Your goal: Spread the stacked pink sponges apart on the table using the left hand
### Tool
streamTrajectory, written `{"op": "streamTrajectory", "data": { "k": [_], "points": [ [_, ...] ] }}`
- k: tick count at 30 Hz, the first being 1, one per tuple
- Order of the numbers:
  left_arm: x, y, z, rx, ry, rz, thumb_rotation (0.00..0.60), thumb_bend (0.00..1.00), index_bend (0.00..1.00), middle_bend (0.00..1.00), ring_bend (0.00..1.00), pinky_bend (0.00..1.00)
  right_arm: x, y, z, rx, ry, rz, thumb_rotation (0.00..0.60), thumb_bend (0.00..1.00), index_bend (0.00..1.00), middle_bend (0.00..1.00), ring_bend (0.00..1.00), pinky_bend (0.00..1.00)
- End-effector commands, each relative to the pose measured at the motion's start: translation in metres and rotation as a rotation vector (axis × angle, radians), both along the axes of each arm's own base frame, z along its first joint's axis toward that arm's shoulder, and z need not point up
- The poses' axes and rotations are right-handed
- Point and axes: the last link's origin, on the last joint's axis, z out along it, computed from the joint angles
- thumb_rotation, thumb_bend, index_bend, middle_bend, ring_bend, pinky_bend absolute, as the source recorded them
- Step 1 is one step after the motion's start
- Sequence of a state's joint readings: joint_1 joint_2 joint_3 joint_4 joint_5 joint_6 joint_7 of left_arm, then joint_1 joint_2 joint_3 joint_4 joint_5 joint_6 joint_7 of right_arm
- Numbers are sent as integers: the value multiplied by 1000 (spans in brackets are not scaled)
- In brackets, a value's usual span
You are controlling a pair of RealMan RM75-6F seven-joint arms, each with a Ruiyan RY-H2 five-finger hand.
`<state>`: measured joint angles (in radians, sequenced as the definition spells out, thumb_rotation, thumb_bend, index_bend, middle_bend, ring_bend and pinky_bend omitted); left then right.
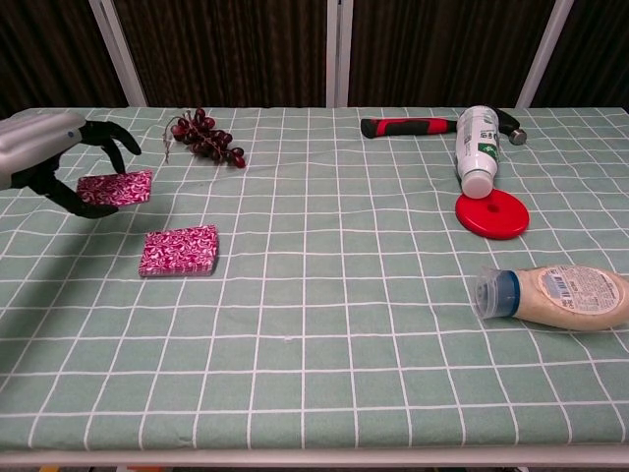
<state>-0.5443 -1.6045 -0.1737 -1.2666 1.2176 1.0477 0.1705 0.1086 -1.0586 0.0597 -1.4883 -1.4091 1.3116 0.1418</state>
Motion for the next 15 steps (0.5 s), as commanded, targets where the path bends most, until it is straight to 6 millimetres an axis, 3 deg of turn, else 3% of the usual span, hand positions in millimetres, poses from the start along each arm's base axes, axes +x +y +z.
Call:
{"op": "streamTrajectory", "data": {
  "k": [1, 9, 15],
  "points": [
    [-17, 4, 7, 21, 15, 38, 600, 277, 253, 456, 154, 94, 2, 0, 0, 0, 3, 3, 600, 156, 0, 0, 0, 0],
    [-38, -6, -9, -8, 10, 83, 600, 278, 253, 456, 154, 94, 5, 1, -2, 4, 11, 5, 600, 156, 0, 0, 0, 0],
    [-43, -7, -17, -17, 7, 85, 600, 273, 246, 438, 154, 94, 4, 1, -2, 3, 11, 1, 600, 156, 0, 0, 0, 0]
  ]
}}
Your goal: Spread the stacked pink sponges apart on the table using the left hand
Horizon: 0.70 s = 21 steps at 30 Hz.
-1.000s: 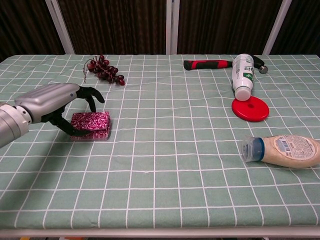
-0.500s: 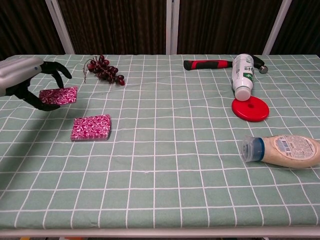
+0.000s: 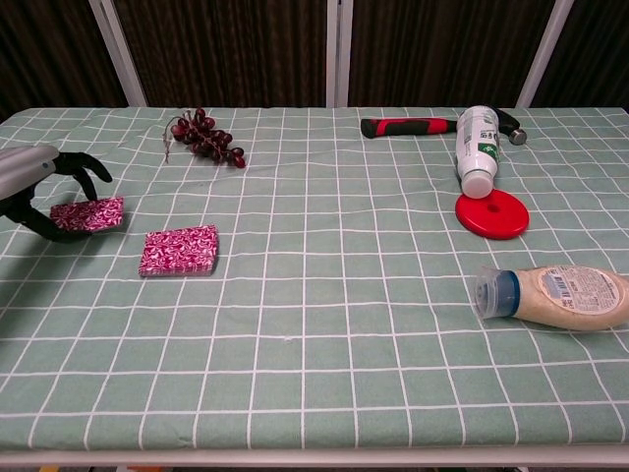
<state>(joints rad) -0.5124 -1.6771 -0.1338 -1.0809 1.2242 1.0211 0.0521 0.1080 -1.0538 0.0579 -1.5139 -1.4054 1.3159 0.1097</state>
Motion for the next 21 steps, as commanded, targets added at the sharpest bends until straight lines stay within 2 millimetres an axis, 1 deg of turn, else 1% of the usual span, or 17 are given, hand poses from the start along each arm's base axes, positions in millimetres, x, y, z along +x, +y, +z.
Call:
{"op": "streamTrajectory", "data": {
  "k": [1, 2, 6, 8, 14, 16, 21],
  "points": [
    [-1, -1, -3, -4, 0, -6, 600, 268, 240, 420, 154, 94, 0, 0, 0, 0, -1, -1, 600, 156, 0, 0, 0, 0],
    [-1, -1, -3, -4, 0, -9, 600, 261, 231, 393, 152, 94, 0, 0, 0, 0, -1, -1, 600, 156, 0, 0, 0, 0],
    [-2, -1, -1, -15, -21, -2, 600, 217, 202, 213, 103, 94, -1, 0, 0, -1, -3, -2, 600, 155, 0, 0, 0, 0],
    [-1, -1, 0, -13, -23, -4, 600, 207, 198, 179, 94, 94, -1, 0, 0, -1, -3, -1, 600, 155, 0, 0, 0, 0],
    [8, -1, 5, -7, -39, -30, 600, 206, 193, 195, 94, 94, 0, 0, 1, -4, -4, 2, 600, 156, 0, 0, 0, 0],
    [17, -3, 7, -6, -56, -55, 600, 206, 193, 214, 94, 94, 0, 0, 1, -4, -4, 3, 600, 155, 0, 0, 0, 0],
    [51, -12, 8, -49, -121, -102, 600, 206, 187, 251, 94, 94, 0, -1, -1, 2, -7, 1, 600, 156, 0, 0, 0, 0]
  ]
}}
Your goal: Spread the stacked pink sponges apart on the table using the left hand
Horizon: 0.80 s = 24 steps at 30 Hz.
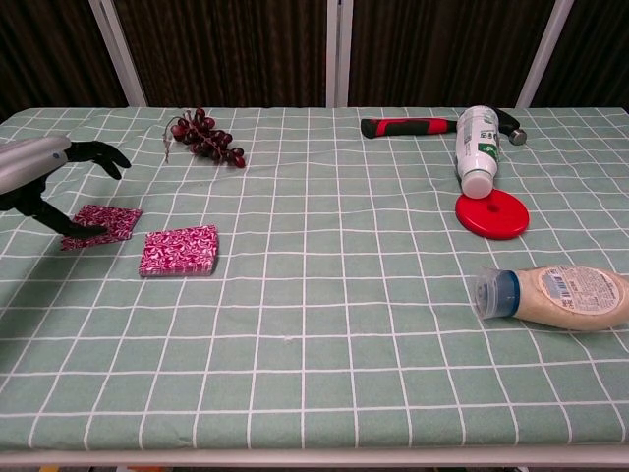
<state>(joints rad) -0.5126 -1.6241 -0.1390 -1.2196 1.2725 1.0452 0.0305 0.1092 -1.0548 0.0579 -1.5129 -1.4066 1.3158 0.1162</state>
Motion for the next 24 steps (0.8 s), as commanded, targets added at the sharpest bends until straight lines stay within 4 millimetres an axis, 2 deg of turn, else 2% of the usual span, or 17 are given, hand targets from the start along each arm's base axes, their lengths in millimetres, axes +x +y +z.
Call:
{"op": "streamTrajectory", "data": {
  "k": [1, 6, 10, 16, 24],
  "points": [
    [30, -8, 3, -37, -35, -46, 600, 205, 186, 252, 94, 94, 0, 0, -1, 3, -2, 0, 600, 156, 0, 0, 0, 0],
    [54, -18, -8, -81, 3, -37, 600, 144, 181, 251, 94, 93, -2, 0, 0, 1, -6, -4, 600, 156, 0, 0, 0, 0],
    [66, -21, -21, -99, 17, -17, 600, 134, 170, 249, 87, 94, -4, 1, 4, -6, -6, -10, 600, 156, 0, 0, 0, 0],
    [76, -24, -37, -121, 49, -34, 600, 134, 159, 222, 36, 91, -5, 1, 3, -6, -9, -14, 600, 155, 0, 0, 0, 0],
    [80, -23, -48, -122, 74, -27, 600, 135, 157, 220, 33, 91, -6, 0, 4, -6, -13, -17, 600, 156, 0, 0, 0, 0]
  ]
}}
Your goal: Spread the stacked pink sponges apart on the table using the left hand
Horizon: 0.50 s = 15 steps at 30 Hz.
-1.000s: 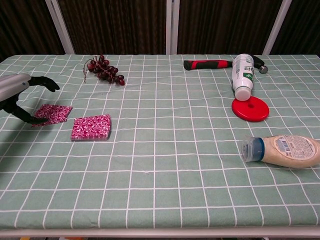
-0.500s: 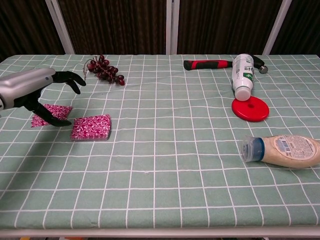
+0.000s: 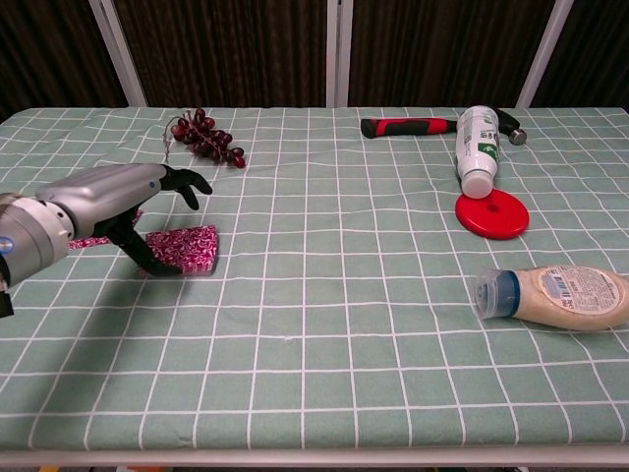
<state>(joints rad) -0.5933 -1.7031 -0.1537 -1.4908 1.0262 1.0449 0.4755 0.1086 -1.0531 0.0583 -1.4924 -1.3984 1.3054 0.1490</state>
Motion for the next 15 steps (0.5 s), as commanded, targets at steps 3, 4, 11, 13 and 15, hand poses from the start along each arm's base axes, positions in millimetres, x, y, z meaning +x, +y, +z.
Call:
{"op": "streamTrajectory", "data": {
  "k": [3, 4, 11, 13, 15],
  "points": [
    [-2, 0, -5, 2, 30, 2, 600, 134, 157, 220, 33, 91, -3, 1, 2, -7, -2, -6, 600, 156, 0, 0, 0, 0],
    [-2, 0, -6, 4, 36, 1, 600, 134, 158, 220, 33, 91, -3, 1, 2, -8, -2, -8, 600, 156, 0, 0, 0, 0],
    [-6, -3, -11, -4, 46, 18, 600, 134, 157, 226, 33, 91, -5, 1, 2, -5, -5, -9, 600, 156, 0, 0, 0, 0],
    [-7, -3, -12, -5, 43, 22, 600, 135, 157, 229, 33, 91, -5, 1, 2, -5, -5, -8, 600, 156, 0, 0, 0, 0],
    [-7, -3, -12, -4, 40, 23, 600, 135, 157, 234, 33, 91, -5, 1, 2, -7, -5, -9, 600, 155, 0, 0, 0, 0]
  ]
}}
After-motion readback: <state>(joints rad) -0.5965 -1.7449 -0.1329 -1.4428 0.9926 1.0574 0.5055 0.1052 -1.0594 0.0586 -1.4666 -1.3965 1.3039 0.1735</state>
